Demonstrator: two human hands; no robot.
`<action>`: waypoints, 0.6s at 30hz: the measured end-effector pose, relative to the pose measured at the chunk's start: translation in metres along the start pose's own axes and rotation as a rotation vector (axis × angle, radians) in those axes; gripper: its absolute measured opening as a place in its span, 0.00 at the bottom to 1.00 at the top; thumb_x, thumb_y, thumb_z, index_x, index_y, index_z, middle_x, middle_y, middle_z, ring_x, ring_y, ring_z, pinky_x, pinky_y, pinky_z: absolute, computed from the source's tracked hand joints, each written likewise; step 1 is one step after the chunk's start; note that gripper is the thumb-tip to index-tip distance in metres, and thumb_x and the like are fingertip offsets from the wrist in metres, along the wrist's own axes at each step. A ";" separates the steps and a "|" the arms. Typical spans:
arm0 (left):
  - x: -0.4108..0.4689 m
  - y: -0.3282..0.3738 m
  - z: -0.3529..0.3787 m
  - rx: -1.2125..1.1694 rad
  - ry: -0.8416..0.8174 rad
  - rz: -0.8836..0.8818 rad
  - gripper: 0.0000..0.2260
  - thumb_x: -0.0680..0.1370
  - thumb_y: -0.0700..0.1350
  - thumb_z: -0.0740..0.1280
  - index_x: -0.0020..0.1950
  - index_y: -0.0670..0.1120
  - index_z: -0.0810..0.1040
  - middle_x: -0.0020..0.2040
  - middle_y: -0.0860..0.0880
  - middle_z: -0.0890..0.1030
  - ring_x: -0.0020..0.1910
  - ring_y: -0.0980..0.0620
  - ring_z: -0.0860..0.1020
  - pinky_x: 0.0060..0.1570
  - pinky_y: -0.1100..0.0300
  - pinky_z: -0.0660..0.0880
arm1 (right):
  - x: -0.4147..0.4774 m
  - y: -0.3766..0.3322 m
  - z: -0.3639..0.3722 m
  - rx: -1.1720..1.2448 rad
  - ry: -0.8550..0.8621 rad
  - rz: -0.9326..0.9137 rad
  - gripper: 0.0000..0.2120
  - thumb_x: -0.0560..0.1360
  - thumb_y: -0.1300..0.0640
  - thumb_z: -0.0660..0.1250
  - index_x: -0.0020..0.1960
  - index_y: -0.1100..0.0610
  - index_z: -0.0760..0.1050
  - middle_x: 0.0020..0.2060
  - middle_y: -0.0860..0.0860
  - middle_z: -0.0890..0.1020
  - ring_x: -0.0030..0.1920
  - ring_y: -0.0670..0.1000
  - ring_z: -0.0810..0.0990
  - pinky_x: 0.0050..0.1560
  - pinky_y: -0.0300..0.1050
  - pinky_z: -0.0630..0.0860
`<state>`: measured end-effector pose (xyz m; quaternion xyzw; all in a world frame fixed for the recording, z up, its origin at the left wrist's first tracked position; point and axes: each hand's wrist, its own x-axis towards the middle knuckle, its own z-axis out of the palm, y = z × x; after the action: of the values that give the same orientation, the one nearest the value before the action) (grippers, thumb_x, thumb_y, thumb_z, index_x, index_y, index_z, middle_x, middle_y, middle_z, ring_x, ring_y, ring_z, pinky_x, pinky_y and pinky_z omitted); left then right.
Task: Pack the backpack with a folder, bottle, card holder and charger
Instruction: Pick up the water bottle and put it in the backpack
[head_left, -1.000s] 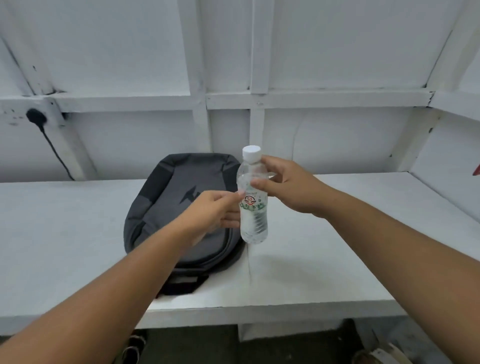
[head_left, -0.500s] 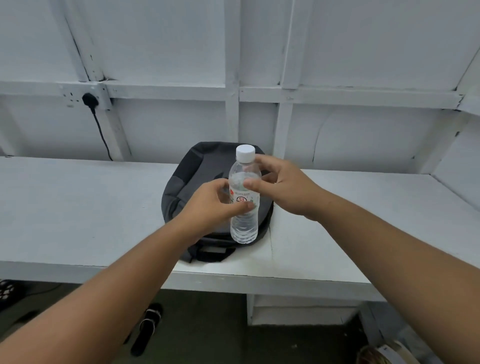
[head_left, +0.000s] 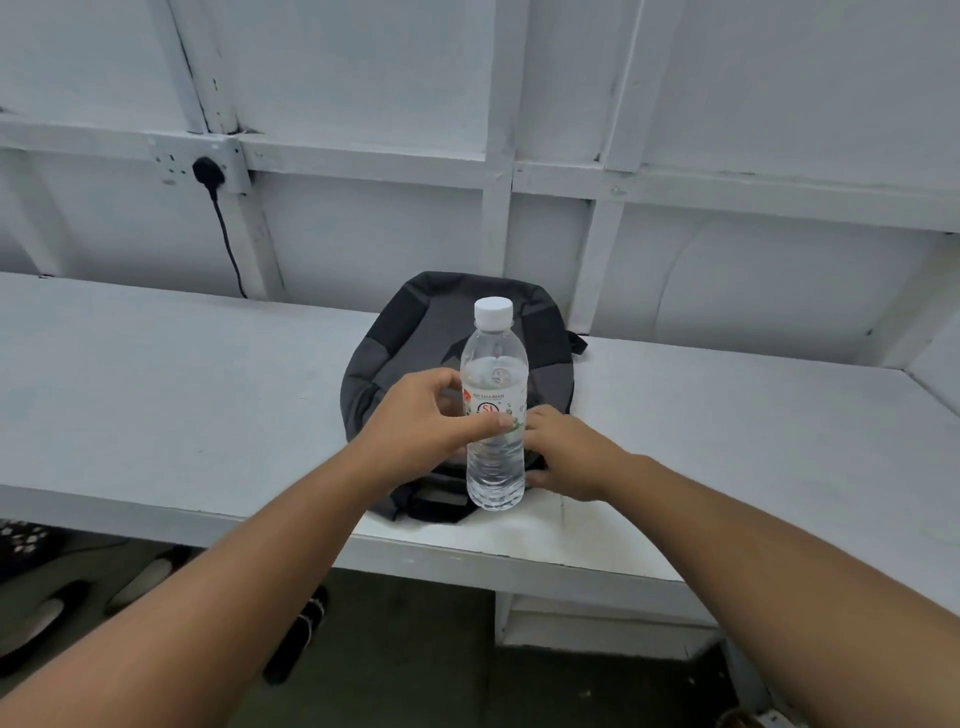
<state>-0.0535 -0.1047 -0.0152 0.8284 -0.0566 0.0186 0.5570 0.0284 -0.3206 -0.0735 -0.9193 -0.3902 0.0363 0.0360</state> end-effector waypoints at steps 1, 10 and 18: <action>0.000 0.000 -0.001 0.015 -0.001 -0.002 0.23 0.69 0.56 0.80 0.61 0.52 0.82 0.52 0.55 0.88 0.50 0.56 0.86 0.51 0.50 0.85 | 0.006 -0.001 0.001 -0.044 0.057 -0.021 0.21 0.77 0.50 0.70 0.69 0.45 0.75 0.63 0.46 0.77 0.63 0.53 0.71 0.56 0.50 0.72; 0.006 0.004 -0.005 0.038 -0.114 0.121 0.22 0.70 0.53 0.81 0.61 0.54 0.81 0.53 0.57 0.87 0.53 0.58 0.85 0.56 0.53 0.83 | 0.032 0.011 -0.058 0.265 0.310 0.114 0.04 0.77 0.53 0.68 0.46 0.46 0.81 0.43 0.46 0.85 0.42 0.51 0.81 0.42 0.47 0.77; 0.041 -0.026 0.018 0.392 -0.137 0.425 0.27 0.72 0.52 0.78 0.68 0.59 0.72 0.62 0.58 0.83 0.58 0.59 0.81 0.57 0.57 0.81 | 0.054 0.028 -0.133 0.482 0.383 0.233 0.10 0.80 0.54 0.68 0.59 0.51 0.83 0.38 0.37 0.81 0.40 0.36 0.78 0.42 0.29 0.71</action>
<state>-0.0108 -0.1149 -0.0425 0.8891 -0.2616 0.0896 0.3648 0.0981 -0.3063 0.0546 -0.9129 -0.2488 -0.0422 0.3209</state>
